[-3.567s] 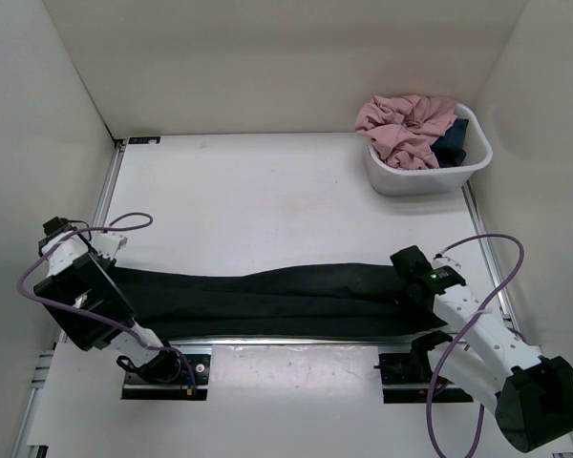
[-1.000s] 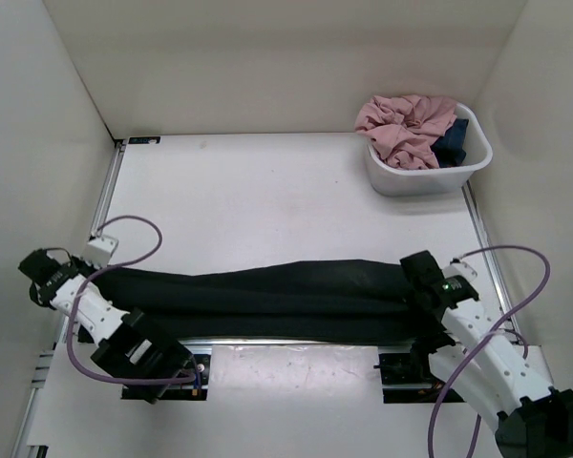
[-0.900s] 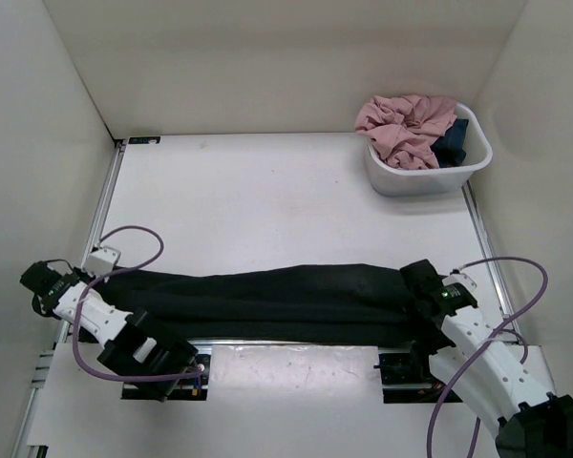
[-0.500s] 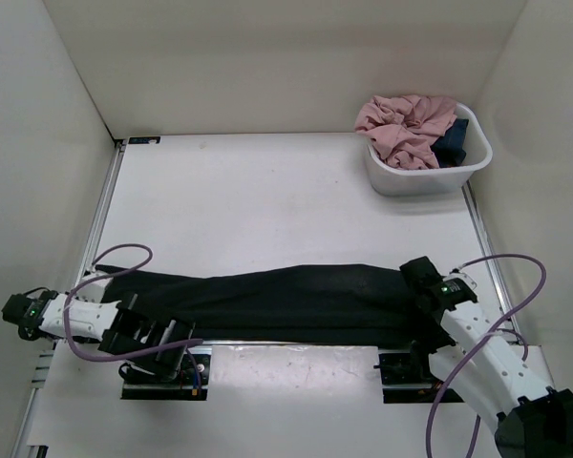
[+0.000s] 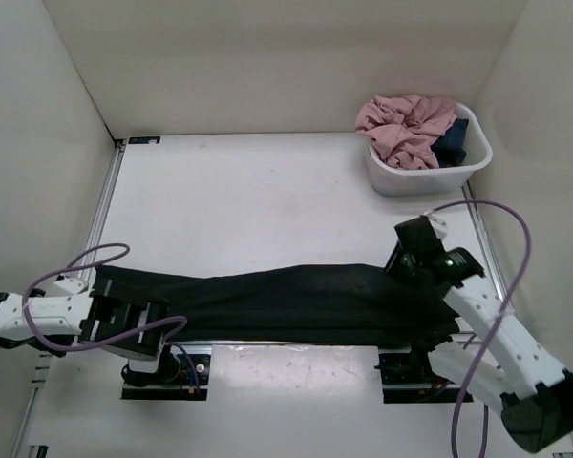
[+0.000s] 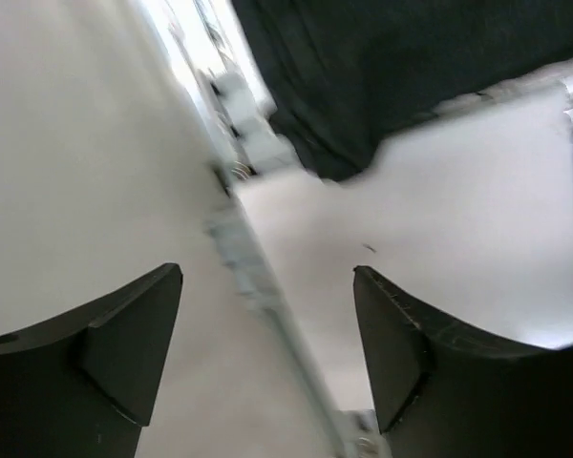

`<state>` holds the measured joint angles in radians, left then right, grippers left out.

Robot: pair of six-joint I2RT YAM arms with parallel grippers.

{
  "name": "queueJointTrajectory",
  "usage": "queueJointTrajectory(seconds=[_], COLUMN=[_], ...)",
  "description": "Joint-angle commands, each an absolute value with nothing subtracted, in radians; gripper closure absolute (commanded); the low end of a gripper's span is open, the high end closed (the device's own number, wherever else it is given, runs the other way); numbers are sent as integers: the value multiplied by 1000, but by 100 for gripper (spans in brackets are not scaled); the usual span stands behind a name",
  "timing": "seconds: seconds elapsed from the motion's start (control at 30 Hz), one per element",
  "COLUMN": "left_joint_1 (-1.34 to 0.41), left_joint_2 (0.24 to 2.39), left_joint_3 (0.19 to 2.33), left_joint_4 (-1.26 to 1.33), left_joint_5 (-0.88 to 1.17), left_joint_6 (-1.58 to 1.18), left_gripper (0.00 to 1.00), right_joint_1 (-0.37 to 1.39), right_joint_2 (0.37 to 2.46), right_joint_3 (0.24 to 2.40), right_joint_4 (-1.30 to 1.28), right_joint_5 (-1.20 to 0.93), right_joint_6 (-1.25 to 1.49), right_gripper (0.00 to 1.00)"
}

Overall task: Fold and stack the trousers
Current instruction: Fold the trousers

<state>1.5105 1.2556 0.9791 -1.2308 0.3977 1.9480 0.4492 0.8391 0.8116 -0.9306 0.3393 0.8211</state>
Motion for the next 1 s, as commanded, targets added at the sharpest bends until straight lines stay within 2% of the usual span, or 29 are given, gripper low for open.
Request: queueJointTrajectory(seconds=[0.0,0.03,0.1,0.2,0.47,0.7,0.73,0.83,0.97], left_joint_1=[1436,1419,1360,1289,1091,1029,1029,1029,1029], left_joint_2=[1205,1183,1145,1120,1391,1408,1408,1399,1437], left_joint_3=[1017,1002,964,885,971,934,934,922,989], left_joint_4=[-1316,-1304,-1279,-1217,-1186,-1147,-1147,-1176,-1262], left_joint_5=[584,607,624,589,463,324,295,258,258], left_joint_6=[1994,1984,1983,1904,1637,1606,1615,1640,1640], left_gripper=[16,13,3,1,0,22,28,30,25], right_joint_1=[506,518,546,555,565,565,565,565,565], right_joint_2=[961,1021,1060,1095,1134,1100,1088,1077,1068], right_joint_3=[825,839,839,839,807,772,762,752,752], right_joint_4=[-755,-740,-709,-660,-669,-710,-710,-733,-755], right_joint_5=[193,184,184,170,156,189,199,210,219], right_joint_6=[701,701,701,689,658,680,690,690,690], right_gripper=[57,63,64,64,64,60,60,60,60])
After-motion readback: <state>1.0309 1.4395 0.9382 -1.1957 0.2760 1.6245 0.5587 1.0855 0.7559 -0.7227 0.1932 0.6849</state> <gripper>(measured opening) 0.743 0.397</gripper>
